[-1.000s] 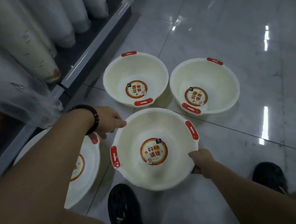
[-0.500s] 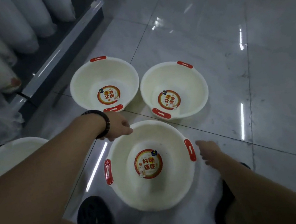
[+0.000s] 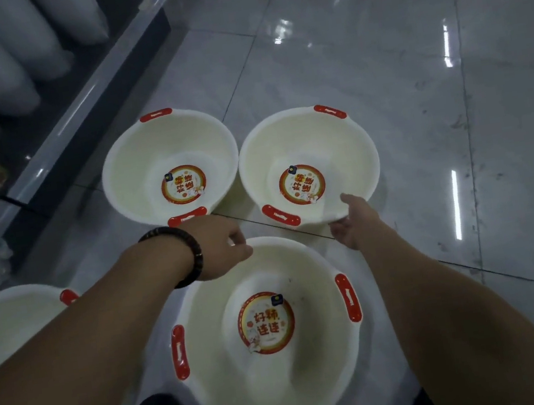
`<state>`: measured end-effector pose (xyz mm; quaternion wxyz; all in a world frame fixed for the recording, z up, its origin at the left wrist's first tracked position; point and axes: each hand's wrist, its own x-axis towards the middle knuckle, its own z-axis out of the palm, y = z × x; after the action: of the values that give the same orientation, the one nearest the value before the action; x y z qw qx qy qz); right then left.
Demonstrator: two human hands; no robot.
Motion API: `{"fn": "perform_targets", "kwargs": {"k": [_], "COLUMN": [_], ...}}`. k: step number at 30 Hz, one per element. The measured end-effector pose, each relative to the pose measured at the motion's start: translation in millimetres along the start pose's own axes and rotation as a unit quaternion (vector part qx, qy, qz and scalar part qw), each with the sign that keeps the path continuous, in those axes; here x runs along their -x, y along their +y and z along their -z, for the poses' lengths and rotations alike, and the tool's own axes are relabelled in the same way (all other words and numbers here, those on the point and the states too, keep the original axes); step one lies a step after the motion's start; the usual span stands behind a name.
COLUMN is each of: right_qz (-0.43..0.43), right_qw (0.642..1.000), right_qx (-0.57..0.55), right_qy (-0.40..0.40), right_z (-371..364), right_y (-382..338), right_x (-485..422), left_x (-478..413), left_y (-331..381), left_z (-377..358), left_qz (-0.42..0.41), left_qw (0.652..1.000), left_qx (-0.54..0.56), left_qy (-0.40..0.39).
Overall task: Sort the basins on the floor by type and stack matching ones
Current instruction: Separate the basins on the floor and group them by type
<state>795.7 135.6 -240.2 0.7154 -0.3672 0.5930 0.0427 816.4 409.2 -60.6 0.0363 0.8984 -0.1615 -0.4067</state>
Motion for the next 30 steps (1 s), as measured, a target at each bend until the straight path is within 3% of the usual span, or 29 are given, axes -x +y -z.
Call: {"fn": "perform_targets", "kwargs": {"k": [7,12,16,19,22,26,28,30], "right_qz": [0.031,0.055,0.095,0.136,0.154,0.107,0.087,0.106], "right_qw": [0.997,0.992,0.985,0.982,0.983,0.982,0.985,0.985], "right_qx": [-0.052,-0.108,-0.144,-0.132,-0.101,-0.085,-0.012,0.053], "right_qy": [0.038,0.041,0.003,-0.014,-0.005,-0.128,-0.151,-0.122], "right_z": [-19.2,-12.7,8.2,28.7,41.9,73.7,97.4,122.4], "right_y": [-10.6,22.7,51.7,72.3,97.4,133.2,143.1,136.9], "right_x": [40.0,110.6,177.9,215.8,248.7,279.8,280.0,269.9], "left_x": [0.0,10.0,37.6,62.4,90.3,125.2,137.6,147.1], "left_y": [2.0,1.9,-0.1,0.2,7.8,8.4,-5.0,-25.1], "left_z": [7.7,7.3,-2.0,-21.9,-45.4,-58.8,-67.1,-81.0], "left_qz": [0.013,0.061,0.084,0.065,0.050,0.071,0.103,0.145], "left_qw": [0.999,0.978,0.937,0.876,0.818,0.749,0.739,0.759], "left_qx": [0.030,0.193,0.335,0.477,0.572,0.649,0.651,0.615], "left_qy": [-0.004,-0.051,-0.045,-0.045,0.026,0.114,0.140,0.157]}}
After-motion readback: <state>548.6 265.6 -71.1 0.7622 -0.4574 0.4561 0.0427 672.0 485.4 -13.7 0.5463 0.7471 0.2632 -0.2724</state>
